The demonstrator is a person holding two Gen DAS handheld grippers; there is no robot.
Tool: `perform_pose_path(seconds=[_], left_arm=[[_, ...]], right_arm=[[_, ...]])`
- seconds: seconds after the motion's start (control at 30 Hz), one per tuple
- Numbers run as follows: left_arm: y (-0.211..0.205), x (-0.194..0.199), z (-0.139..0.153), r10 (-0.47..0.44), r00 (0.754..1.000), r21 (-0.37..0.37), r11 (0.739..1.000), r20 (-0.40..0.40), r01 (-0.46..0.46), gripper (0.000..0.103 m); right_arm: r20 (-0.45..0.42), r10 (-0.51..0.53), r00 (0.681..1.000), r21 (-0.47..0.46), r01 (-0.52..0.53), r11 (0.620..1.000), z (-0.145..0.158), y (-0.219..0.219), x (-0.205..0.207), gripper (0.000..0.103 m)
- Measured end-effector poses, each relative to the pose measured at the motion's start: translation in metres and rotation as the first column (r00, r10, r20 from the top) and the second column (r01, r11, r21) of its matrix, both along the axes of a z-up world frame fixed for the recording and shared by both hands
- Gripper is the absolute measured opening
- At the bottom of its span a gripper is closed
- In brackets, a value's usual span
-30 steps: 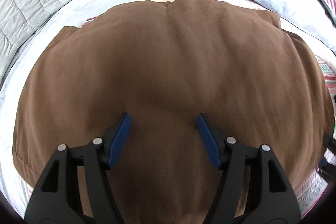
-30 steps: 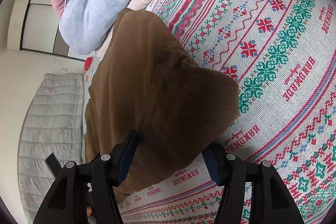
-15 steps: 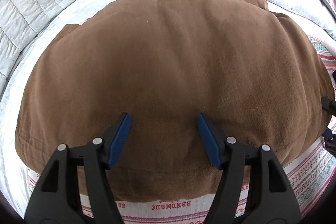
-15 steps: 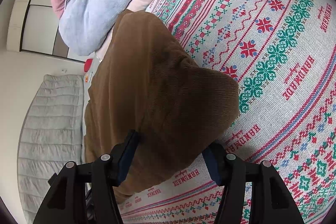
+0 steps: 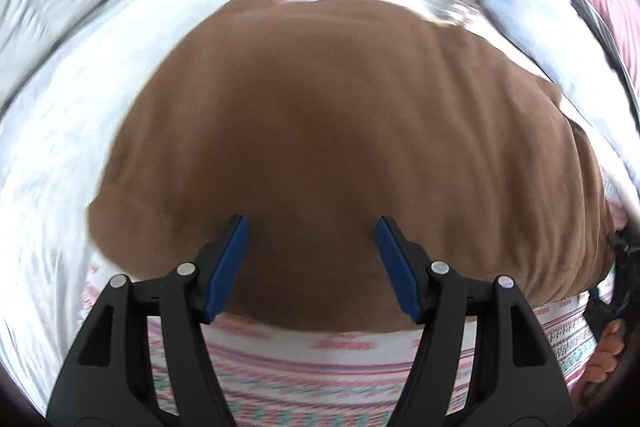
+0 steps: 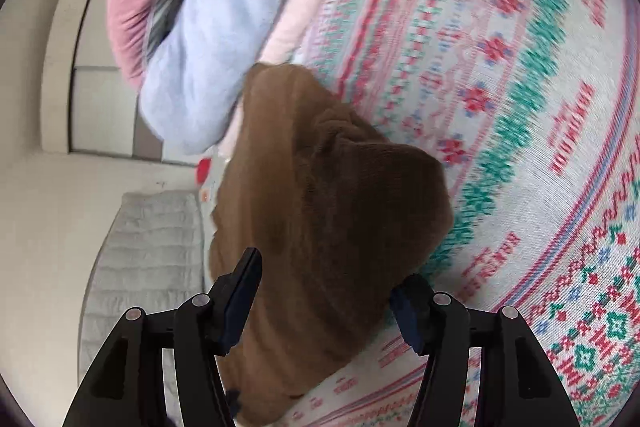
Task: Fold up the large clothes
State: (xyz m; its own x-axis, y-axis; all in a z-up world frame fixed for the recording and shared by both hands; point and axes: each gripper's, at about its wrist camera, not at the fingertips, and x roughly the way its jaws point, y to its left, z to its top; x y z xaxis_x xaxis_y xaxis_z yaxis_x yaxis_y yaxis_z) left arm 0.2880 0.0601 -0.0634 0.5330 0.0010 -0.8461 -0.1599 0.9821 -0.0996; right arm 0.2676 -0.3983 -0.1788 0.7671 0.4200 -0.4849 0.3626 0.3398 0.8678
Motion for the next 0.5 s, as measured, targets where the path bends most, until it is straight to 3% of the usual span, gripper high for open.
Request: perform_pose_path(seconds=[0.2, 0.4, 0.5], left_arm=[[0.050, -0.015, -0.002, 0.019, 0.999, -0.071, 0.997, 0.035, -0.017, 0.068], [0.069, -0.020, -0.002, 0.012, 0.997, -0.056, 0.998, 0.075, -0.008, 0.068], [0.072, -0.016, 0.000, 0.020, 0.996, -0.042, 0.999, 0.085, -0.017, 0.068]], right_arm=[[0.000, -0.047, 0.999, -0.112, 0.047, 0.993, -0.001, 0.004, -0.004, 0.062], [-0.006, -0.047, 0.999, -0.125, 0.046, 0.991, -0.002, 0.008, 0.001, 0.060], [0.012, -0.049, 0.999, -0.150, 0.050, 0.987, -0.004, 0.009, 0.002, 0.048]])
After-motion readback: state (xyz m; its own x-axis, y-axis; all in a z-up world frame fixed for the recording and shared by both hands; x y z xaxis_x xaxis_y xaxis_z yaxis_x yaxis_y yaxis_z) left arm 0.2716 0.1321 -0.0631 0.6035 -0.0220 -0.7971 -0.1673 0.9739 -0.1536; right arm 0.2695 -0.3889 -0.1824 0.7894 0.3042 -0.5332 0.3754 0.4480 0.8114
